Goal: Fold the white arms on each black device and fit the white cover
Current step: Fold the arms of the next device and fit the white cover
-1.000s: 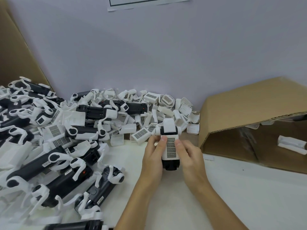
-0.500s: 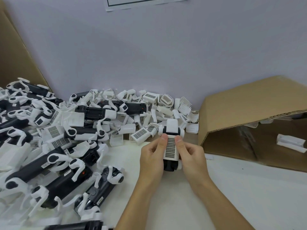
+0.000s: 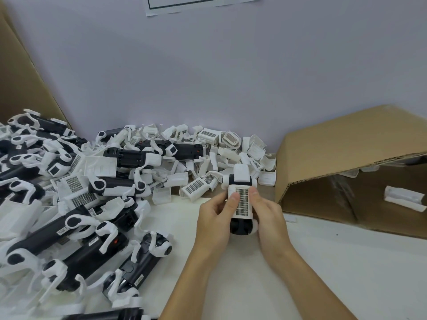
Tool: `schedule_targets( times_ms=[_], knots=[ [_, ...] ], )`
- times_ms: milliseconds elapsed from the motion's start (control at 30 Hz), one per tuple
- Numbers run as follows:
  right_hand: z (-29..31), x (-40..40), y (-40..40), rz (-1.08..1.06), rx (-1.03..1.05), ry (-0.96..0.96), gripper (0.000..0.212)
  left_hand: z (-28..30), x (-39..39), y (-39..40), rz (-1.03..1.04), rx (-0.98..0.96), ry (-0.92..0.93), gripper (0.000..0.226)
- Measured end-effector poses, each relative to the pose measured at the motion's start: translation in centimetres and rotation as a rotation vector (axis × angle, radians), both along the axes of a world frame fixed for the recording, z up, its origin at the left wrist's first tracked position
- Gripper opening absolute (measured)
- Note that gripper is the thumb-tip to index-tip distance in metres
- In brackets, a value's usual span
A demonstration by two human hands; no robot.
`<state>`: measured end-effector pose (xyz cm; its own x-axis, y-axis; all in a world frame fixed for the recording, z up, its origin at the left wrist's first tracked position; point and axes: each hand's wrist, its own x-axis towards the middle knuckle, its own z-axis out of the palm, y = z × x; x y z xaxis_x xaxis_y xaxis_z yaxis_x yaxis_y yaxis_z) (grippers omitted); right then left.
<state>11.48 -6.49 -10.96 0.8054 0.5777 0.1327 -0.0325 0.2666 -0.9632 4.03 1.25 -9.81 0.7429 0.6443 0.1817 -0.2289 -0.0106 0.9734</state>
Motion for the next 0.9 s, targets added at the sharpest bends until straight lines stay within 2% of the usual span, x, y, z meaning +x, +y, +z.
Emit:
schedule_targets(
  times_ms=[100,200,267,367,433,533,700,900],
  knots=[
    [-0.12,0.08,-0.16,-0.018,-0.034,-0.072,0.034,-0.24,0.07,0.01,0.074,0.084,0.001,0.026],
    [-0.25,0.11,-0.13,-0.063,-0.078,-0.152,0.032,-0.36,0.16,-0.16,0.099,0.137,0.005,0.027],
    [-0.13,-0.03,-0.11,-0.052,-0.049,-0.148,0.034,-0.39,0.17,-0.12,0.096,0.117,-0.003,0.028],
    [0.01,-0.10,-0.08,0.013,0.003,-0.102,0.040,-0.28,0.04,0.23,0.034,-0.030,-0.041,0.029],
    [-0.01,0.09,-0.18,0.084,0.047,-0.058,0.035,-0.26,-0.09,0.38,-0.020,-0.099,-0.071,0.027],
    [-0.12,0.29,-0.46,0.087,0.028,-0.123,0.023,-0.33,-0.04,0.34,-0.021,-0.011,-0.050,0.026],
    [0.02,0.12,-0.47,0.033,-0.009,-0.173,0.023,-0.43,0.04,0.21,0.023,0.114,-0.024,0.030],
    [0.23,0.04,-0.53,0.077,0.056,-0.072,0.025,-0.22,-0.07,0.23,-0.013,-0.029,-0.127,0.028]
  ],
)
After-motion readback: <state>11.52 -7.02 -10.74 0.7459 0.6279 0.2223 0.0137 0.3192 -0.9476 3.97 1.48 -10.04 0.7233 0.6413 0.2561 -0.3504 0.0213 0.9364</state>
